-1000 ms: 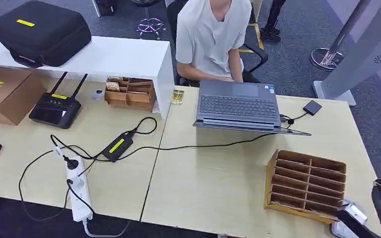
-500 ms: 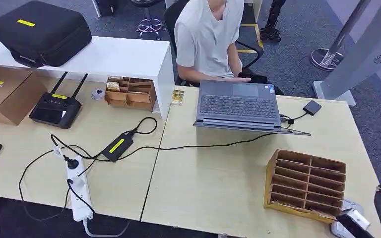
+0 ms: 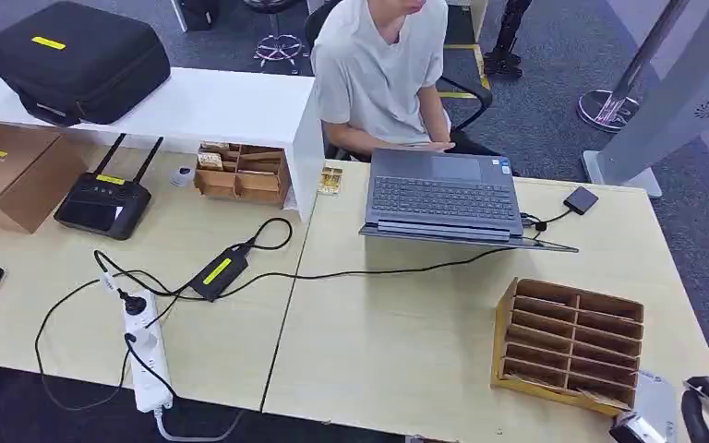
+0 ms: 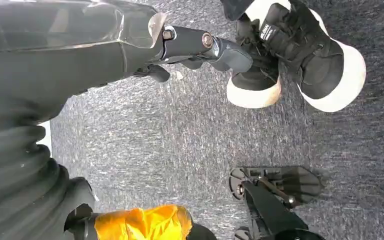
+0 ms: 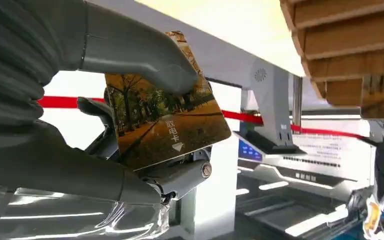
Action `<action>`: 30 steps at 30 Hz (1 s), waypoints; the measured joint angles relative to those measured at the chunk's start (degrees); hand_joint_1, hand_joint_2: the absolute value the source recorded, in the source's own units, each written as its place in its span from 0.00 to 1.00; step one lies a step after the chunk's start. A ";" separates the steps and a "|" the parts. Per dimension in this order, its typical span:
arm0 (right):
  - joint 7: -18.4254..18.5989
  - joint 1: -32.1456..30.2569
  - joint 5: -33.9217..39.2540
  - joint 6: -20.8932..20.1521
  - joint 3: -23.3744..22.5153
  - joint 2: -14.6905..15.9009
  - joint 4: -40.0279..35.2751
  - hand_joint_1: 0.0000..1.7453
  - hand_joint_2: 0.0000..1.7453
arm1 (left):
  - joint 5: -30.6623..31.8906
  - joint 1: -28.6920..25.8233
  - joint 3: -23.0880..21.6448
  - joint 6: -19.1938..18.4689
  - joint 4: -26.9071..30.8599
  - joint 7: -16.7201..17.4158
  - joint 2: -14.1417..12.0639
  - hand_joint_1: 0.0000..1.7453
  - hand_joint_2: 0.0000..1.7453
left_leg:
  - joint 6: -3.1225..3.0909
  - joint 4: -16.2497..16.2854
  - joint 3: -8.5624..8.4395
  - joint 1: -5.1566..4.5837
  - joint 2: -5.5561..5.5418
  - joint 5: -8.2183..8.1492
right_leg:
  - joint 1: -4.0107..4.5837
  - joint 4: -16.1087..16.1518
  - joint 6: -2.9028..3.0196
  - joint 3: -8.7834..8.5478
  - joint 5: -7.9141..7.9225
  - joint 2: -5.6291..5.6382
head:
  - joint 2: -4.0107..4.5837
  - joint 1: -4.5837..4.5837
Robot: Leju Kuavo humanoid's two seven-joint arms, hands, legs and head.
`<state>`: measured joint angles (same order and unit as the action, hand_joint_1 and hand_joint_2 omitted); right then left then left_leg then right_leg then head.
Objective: Pass the card to the sensor for recognition and then transmit it.
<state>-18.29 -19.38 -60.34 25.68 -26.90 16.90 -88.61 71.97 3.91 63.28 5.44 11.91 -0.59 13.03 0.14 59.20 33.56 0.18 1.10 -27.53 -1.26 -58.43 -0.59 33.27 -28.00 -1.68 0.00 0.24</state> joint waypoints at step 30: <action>-5.90 1.82 -3.92 -3.48 -8.79 -10.34 7.13 1.00 1.00 | 0.92 0.04 0.15 -0.17 0.00 0.04 0.00 0.00 1.00 | 0.00 0.00 -0.01 0.00 0.03 0.00 | 0.01 0.00 0.00 -0.02 0.00 0.02 | 0.00 0.00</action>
<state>-24.20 -17.56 -64.26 22.21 -35.69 6.56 -81.48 72.89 3.95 63.43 5.27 11.91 -0.55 13.03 0.14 59.19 33.55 0.18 1.13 -27.53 -1.26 -58.43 -0.59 33.25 -28.00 -1.66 0.00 0.24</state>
